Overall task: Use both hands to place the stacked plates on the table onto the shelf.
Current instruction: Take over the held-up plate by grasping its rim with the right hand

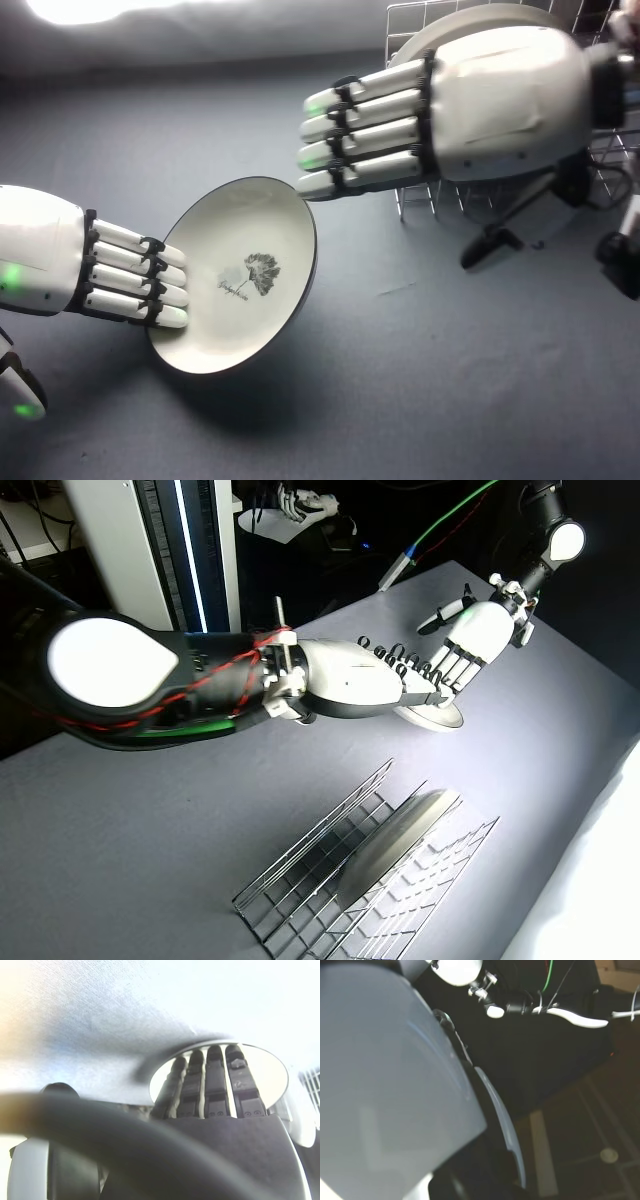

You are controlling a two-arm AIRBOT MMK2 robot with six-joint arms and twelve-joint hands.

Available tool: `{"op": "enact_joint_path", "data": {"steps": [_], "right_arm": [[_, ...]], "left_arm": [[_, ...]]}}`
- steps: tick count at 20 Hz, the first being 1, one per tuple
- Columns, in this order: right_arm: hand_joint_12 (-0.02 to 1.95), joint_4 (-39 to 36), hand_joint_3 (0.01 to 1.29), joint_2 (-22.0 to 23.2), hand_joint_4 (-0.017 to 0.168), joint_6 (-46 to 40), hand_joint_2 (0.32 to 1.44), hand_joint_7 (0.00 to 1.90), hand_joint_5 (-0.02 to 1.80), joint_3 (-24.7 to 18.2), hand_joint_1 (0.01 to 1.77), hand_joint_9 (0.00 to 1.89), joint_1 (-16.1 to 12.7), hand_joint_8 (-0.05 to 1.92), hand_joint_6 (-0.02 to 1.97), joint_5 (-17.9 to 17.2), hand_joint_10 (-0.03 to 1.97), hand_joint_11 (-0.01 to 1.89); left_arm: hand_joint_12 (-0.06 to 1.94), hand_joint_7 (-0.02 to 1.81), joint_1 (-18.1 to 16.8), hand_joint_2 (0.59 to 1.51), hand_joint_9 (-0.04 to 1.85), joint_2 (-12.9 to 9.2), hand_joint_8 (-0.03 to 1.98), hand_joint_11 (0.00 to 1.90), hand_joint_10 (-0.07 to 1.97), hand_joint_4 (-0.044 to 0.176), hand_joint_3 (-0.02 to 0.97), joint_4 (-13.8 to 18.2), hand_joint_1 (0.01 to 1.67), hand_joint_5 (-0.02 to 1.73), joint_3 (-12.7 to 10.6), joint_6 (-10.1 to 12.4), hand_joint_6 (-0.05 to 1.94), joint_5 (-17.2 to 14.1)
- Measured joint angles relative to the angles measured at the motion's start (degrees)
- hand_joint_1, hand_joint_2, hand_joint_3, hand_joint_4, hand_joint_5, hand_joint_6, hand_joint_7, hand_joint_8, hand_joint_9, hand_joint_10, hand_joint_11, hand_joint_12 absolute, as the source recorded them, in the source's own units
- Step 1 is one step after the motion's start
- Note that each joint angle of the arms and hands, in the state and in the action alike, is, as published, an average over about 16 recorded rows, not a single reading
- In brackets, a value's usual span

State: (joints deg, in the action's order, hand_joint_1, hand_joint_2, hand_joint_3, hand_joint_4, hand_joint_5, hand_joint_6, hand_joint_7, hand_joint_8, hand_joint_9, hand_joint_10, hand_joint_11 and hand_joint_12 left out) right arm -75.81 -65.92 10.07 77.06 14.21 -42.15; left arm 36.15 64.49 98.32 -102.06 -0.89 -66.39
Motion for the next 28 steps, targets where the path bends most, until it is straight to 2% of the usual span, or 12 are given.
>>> {"op": "enact_joint_path", "data": {"steps": [12,19,25,28], "right_arm": [[0.00,-0.6,0.01,-11.3,0.005,2.5,0.98,0.01,0.02,5.3,1.11,0.01,2.3,0.02,0.02,1.7,0.00,0.02],[0.01,0.5,0.01,-15.8,0.004,3.8,0.99,0.01,0.02,6.4,1.16,0.01,3.6,0.02,0.02,3.7,0.00,0.03],[0.12,2.5,0.01,-19.7,0.004,5.2,1.00,0.01,0.02,9.0,1.18,0.02,4.6,0.02,0.02,6.1,0.00,0.02],[0.27,4.0,0.01,-21.7,0.005,5.8,1.01,0.05,0.06,10.6,1.19,0.05,4.9,0.02,0.02,7.3,0.01,0.02]], "left_arm": [[-0.02,0.00,0.1,1.083,0.01,0.0,-0.01,0.01,-0.02,-0.011,0.006,-0.2,0.02,-0.01,0.1,-0.2,-0.03,0.1],[-0.02,0.00,0.1,1.085,0.01,0.1,-0.01,0.01,-0.02,-0.011,0.007,-0.1,0.02,-0.01,0.1,-0.2,-0.03,0.1],[-0.02,0.00,0.0,1.085,0.01,0.1,-0.01,0.01,-0.02,-0.011,0.007,-0.1,0.02,-0.01,0.0,-0.2,-0.03,0.0],[-0.02,0.00,0.0,1.085,0.01,0.2,-0.01,0.01,-0.02,-0.011,0.007,-0.1,0.02,-0.01,-0.1,-0.2,-0.03,0.0]]}}
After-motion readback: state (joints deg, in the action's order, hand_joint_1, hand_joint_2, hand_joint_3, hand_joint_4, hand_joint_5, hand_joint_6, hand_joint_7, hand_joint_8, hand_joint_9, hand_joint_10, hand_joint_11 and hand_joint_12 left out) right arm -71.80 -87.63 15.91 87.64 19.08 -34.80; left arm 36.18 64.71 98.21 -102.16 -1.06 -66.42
